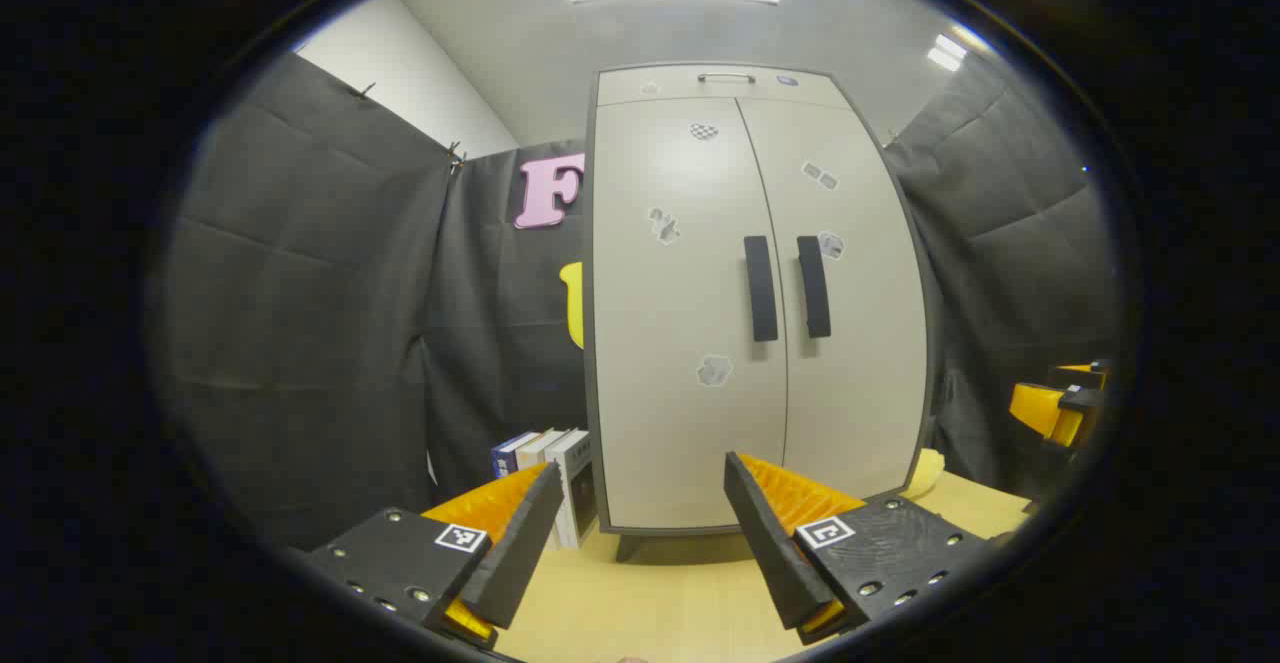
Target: Open the right door of the double-door shoe cabinet with the right hand, and open the left door with the left hand.
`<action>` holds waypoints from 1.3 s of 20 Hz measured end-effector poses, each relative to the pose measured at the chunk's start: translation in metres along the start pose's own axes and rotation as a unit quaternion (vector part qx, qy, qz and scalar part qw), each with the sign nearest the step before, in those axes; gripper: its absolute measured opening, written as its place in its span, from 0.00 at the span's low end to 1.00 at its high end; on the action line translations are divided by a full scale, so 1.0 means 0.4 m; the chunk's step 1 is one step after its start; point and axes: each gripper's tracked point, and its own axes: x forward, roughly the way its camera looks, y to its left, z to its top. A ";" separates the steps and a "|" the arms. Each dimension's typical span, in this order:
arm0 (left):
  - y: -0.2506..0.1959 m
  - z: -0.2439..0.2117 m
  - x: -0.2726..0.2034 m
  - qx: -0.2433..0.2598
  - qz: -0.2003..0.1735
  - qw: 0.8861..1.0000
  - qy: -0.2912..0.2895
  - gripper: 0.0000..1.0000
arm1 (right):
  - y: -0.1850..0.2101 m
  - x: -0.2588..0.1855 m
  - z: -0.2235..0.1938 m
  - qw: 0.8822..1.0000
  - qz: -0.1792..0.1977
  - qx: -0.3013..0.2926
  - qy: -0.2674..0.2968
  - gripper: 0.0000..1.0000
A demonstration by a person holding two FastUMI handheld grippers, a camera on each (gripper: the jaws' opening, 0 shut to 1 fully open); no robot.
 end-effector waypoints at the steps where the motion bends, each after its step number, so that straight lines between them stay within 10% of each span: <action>1: 0.000 -0.003 0.000 0.001 0.000 1.000 0.001 0.96 | -0.003 0.001 -0.003 1.000 -0.001 -0.004 0.001 0.98; 26: 0.021 -0.002 0.008 0.017 0.051 0.999 0.002 0.96 | 0.089 0.147 0.187 0.998 0.052 0.007 -0.025 0.98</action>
